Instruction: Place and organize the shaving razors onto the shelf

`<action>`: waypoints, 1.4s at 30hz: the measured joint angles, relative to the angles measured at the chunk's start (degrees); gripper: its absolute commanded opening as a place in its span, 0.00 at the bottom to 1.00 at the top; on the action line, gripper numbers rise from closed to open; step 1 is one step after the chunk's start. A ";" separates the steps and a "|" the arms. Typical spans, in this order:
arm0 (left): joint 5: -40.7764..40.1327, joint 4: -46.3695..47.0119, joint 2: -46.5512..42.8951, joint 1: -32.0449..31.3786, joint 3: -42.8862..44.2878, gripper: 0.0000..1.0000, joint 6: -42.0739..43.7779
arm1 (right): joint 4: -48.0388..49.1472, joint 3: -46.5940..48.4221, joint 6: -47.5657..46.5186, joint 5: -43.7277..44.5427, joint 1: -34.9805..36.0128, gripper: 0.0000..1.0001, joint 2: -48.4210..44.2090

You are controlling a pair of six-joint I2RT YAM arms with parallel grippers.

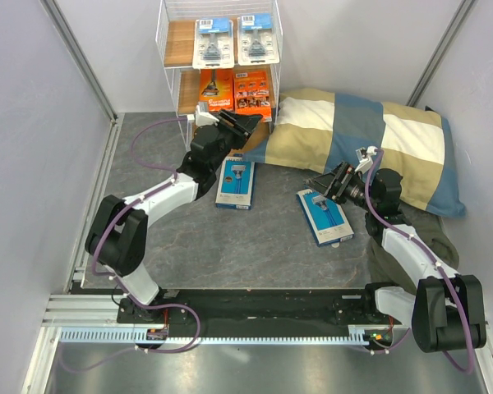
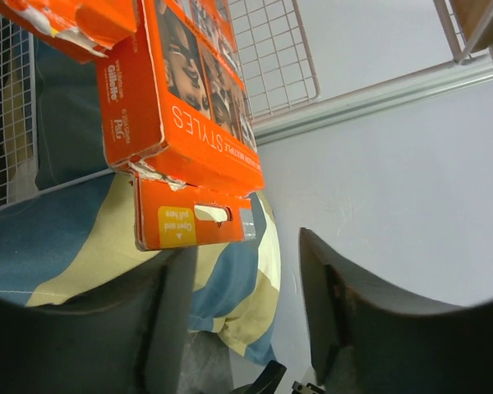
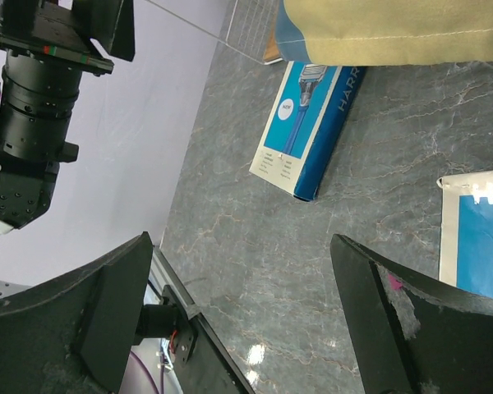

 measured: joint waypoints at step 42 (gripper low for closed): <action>4.74 4.98 7.30 3.19 6.03 0.42 0.52 | -0.52 -0.68 -0.85 0.00 -0.31 0.98 -0.72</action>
